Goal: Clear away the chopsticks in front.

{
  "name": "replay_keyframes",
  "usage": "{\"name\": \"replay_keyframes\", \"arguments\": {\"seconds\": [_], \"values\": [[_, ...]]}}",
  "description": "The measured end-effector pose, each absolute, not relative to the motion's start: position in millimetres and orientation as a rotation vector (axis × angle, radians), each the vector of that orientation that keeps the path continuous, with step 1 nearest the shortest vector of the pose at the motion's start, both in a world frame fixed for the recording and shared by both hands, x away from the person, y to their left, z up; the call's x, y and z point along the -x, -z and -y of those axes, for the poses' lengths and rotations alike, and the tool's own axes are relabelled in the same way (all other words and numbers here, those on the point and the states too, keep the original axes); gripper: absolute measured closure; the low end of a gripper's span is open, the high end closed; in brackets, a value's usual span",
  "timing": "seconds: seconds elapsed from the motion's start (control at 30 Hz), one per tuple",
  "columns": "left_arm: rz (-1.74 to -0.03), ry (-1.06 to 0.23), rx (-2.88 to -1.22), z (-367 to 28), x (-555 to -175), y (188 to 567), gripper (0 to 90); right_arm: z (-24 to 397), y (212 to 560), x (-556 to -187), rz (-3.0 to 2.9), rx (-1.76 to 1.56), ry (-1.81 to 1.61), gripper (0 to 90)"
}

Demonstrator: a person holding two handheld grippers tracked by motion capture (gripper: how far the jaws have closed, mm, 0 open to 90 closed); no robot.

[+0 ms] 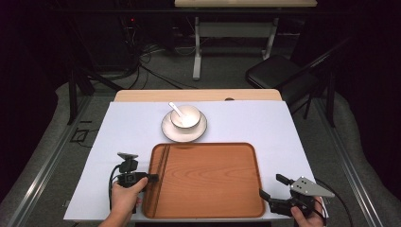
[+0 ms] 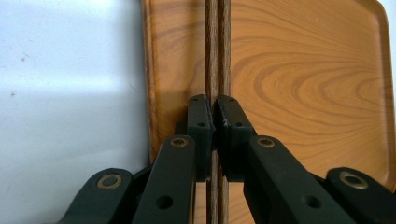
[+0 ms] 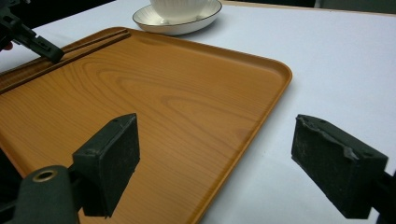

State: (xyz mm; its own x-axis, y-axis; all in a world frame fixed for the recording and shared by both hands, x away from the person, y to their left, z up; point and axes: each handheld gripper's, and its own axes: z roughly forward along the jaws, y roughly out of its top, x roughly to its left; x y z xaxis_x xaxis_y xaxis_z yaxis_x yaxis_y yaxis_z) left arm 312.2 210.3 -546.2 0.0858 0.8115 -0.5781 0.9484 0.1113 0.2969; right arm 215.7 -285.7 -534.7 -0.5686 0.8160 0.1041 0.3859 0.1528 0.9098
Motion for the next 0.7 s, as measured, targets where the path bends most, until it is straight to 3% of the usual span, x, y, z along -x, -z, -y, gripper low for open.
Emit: {"name": "replay_keyframes", "arguments": {"seconds": [0.7], "values": [[-1.755, 0.238, -1.728, -213.2, -310.6, 544.4, 80.9, 284.6, 534.6, -216.2, -2.024, -1.142, -1.398, 15.1]]}}
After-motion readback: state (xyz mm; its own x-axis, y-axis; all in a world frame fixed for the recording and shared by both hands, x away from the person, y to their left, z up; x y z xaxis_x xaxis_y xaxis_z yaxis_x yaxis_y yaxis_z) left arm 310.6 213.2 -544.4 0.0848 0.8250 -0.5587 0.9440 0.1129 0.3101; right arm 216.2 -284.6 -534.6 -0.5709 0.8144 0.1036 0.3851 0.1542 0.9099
